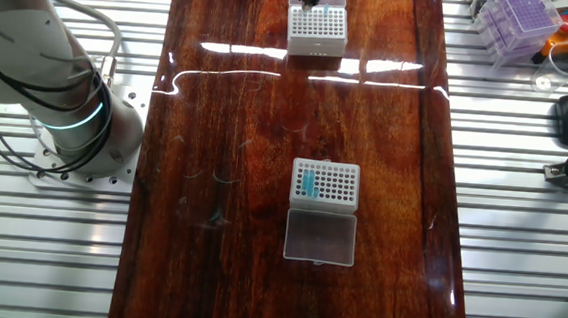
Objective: Transfer all medium pipette tips from one holder to another
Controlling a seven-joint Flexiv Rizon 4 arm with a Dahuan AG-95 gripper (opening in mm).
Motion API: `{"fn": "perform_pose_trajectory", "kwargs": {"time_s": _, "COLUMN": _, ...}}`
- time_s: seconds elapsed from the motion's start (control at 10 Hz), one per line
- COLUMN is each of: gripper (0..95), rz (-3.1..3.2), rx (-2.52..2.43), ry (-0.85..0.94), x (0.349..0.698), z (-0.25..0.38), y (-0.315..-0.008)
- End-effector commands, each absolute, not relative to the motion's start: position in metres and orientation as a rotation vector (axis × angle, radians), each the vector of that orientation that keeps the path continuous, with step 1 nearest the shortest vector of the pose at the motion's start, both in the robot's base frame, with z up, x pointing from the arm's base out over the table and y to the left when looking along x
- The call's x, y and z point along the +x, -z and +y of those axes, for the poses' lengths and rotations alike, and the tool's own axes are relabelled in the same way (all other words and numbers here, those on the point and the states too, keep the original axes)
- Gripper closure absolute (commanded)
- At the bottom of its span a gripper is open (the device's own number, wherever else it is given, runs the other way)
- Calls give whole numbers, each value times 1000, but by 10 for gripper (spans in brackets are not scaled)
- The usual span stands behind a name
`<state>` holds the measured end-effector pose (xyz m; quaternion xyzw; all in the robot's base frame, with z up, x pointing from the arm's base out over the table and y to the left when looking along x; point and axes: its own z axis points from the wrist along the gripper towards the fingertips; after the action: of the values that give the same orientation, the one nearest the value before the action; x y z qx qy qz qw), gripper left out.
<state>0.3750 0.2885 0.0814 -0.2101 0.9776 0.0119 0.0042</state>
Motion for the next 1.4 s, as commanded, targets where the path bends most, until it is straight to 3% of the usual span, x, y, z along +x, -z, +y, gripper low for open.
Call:
{"fn": "perform_pose_trajectory", "kwargs": {"time_s": 0.1, "gripper": 760, "rz": 3061, "rx": -655, "ry": -36, "x": 377, "z": 290, "y": -78}}
{"fn": "perform_pose_trajectory", "kwargs": {"time_s": 0.3, "gripper": 760, "rz": 3065, "rx": -644, "ry": -32, "x": 378, "z": 291, "y": -77}}
{"fn": "perform_pose_trajectory", "kwargs": {"time_s": 0.4, "gripper": 950, "rz": 3069, "rx": -635, "ry": -28, "x": 379, "z": 291, "y": -77}}
{"fn": "perform_pose_trajectory", "kwargs": {"time_s": 0.8, "gripper": 950, "rz": 3070, "rx": -644, "ry": -30, "x": 381, "z": 292, "y": -80}}
{"fn": "perform_pose_trajectory", "kwargs": {"time_s": 1.4, "gripper": 950, "rz": 3084, "rx": -693, "ry": -44, "x": 376, "z": 294, "y": -148}}
